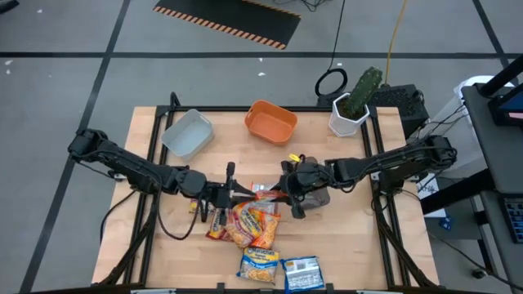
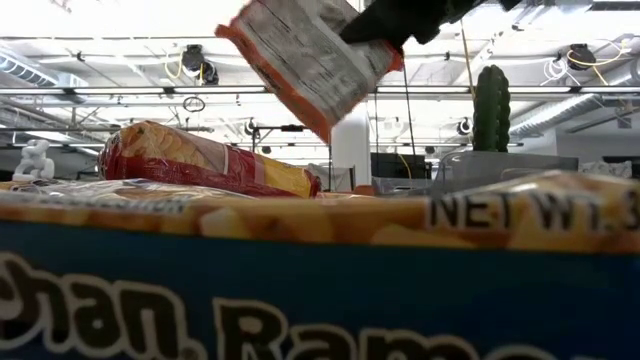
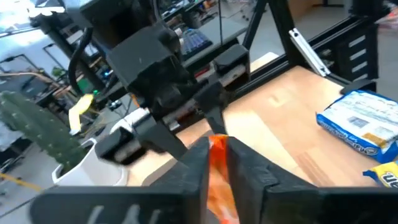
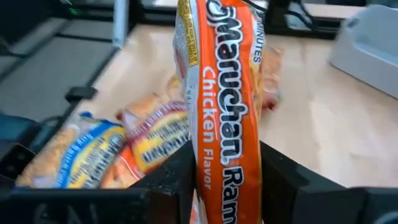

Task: Sort Maruchan noodles
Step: Put the right orange noodle pack into the black bin

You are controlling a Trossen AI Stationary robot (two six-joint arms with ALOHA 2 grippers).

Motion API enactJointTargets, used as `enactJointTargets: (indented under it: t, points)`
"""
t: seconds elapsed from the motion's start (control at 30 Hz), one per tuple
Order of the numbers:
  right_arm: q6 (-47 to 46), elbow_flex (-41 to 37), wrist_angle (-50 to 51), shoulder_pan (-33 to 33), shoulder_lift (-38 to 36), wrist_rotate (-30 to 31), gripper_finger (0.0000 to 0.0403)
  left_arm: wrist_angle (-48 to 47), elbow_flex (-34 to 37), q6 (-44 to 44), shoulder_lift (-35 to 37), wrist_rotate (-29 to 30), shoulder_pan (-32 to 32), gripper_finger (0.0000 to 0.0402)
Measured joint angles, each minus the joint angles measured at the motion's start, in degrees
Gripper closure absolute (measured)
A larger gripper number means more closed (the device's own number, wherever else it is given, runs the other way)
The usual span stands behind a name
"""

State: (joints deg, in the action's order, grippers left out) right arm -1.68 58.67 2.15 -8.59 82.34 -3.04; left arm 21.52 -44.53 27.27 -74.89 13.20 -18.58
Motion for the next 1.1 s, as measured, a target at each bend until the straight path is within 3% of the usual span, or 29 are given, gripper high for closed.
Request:
enactJointTargets:
  t: [0.17,0.33,0.73,1.1]
  points:
    - [-0.7,0.0,8.7,-0.1,-4.5,5.0,0.0287,0.1,0.0,0.0,0.0,8.1,-2.6,0.0292]
    - [-2.4,0.0,17.4,-1.0,-8.9,8.4,0.0285,0.1,0.0,-1.3,0.0,17.1,-3.7,0.0280]
    - [-8.6,0.0,36.5,-3.8,-14.6,25.5,0.0286,-0.4,0.0,-4.5,0.0,18.2,-3.2,0.0279]
    - [-1.8,-6.3,36.0,-4.2,-14.3,30.1,0.0286,-0.4,0.0,-3.9,0.0,18.2,-3.2,0.0279]
